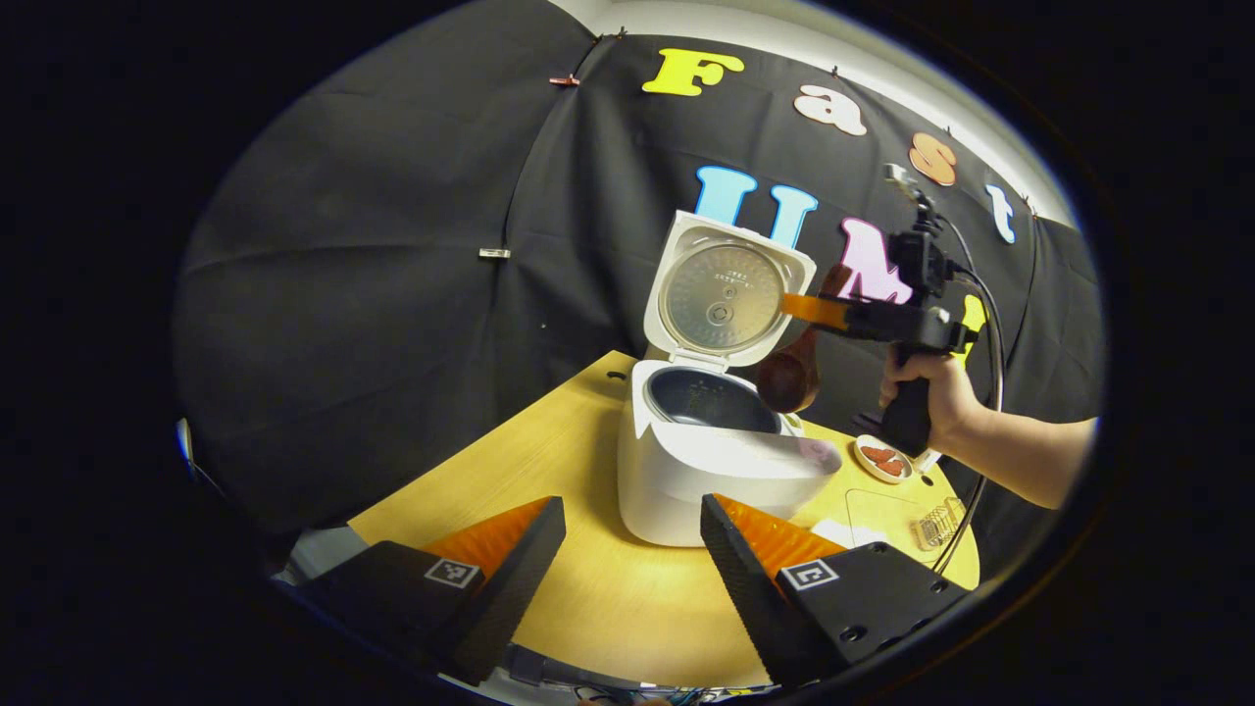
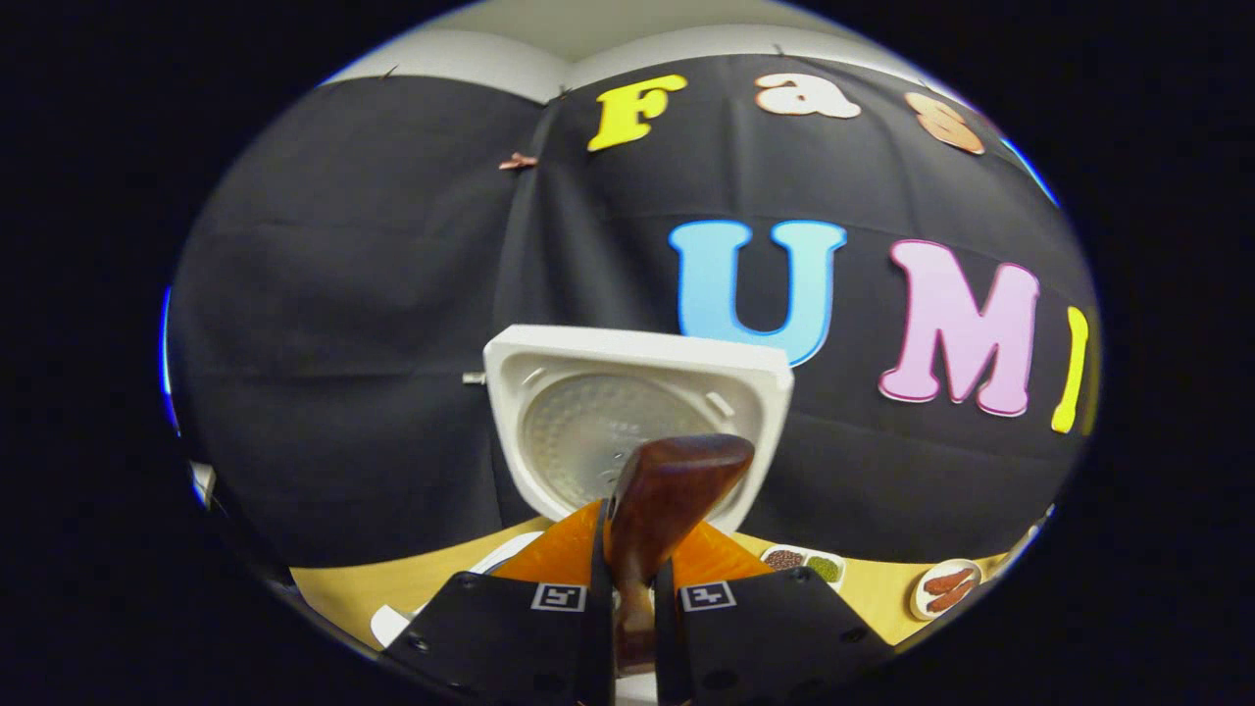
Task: Close the left gripper, press the button to open the rice cooker; take a wooden spoon from the chopstick holder with the right hand, scoop a spoonful of rice and pour it into the rice cooker, then put the wooden spoon back into the chopstick holder.
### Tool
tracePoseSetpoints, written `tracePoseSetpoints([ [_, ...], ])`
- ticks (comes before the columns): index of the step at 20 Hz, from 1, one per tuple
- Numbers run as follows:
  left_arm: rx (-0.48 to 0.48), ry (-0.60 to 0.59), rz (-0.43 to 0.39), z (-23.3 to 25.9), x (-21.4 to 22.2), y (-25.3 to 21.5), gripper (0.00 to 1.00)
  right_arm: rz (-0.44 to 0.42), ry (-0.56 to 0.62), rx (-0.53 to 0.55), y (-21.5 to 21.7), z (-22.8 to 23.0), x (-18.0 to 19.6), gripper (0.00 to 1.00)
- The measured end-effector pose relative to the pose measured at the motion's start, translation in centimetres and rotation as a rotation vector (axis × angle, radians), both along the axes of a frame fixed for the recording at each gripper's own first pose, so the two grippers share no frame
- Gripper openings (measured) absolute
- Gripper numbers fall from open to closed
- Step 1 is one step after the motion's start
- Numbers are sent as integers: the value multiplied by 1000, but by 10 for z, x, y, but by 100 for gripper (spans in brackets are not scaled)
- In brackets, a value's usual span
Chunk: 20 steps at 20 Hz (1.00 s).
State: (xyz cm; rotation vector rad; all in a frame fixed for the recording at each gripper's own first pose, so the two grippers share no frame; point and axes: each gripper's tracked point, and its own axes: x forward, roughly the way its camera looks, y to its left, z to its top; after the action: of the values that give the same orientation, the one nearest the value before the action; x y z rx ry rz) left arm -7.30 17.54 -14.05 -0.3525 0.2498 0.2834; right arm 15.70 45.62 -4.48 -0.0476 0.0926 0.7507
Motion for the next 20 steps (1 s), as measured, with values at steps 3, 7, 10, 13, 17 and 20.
tracePoseSetpoints([
  [3, 8, -15, -9, 9, 8, -14, 96, -101, 25, 80, -68, 30, 22, 20],
  [7, 22, -33, -21, 21, 24, -35, 96, -236, 84, 172, -168, 50, 42, 20],
  [10, 27, -47, -21, 31, 32, -54, 96, -333, 78, 171, -242, 54, 55, 20],
  [13, 27, -52, -33, 39, 39, -82, 96, -402, 68, 160, -307, 54, 58, 20],
  [17, 66, -44, -55, 48, 43, -117, 96, -475, 69, 158, -382, 47, 55, 20],
  [20, 75, -39, -63, 56, 42, -138, 96, -533, 107, 174, -432, 31, 58, 20],
])
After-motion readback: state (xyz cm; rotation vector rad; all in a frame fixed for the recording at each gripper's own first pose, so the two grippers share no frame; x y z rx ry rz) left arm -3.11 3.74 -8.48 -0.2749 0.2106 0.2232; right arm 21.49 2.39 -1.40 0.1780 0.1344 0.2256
